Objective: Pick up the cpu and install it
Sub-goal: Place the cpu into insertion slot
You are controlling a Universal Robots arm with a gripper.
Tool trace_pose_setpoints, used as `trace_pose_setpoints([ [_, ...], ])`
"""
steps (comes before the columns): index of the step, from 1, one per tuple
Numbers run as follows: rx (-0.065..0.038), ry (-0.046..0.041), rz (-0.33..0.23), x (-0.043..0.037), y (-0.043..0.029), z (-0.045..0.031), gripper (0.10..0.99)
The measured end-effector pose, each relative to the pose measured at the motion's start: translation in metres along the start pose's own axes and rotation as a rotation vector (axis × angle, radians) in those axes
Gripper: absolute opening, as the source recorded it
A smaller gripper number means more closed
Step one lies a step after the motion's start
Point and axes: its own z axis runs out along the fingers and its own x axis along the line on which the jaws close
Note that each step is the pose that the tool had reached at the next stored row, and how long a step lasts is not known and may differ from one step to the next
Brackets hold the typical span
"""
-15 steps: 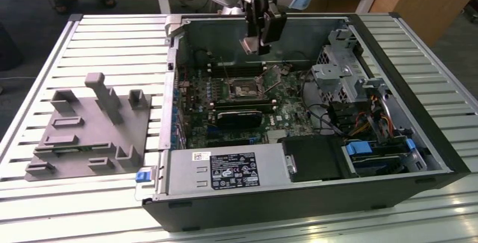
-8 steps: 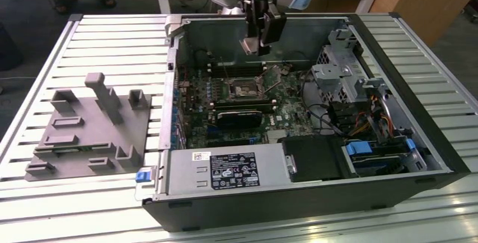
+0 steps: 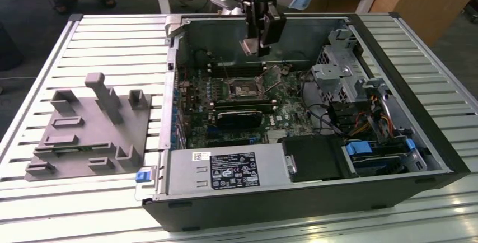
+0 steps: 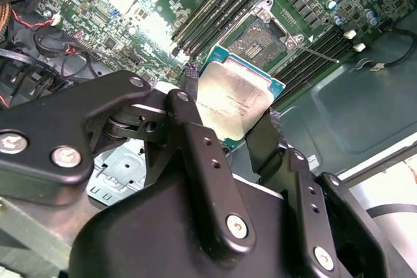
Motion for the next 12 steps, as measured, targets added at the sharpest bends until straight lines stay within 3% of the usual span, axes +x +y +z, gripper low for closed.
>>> trace_pose_setpoints([
  [12,0.0,-0.0004,0.005,0.0,-0.0002,0.0031,0.541],
])
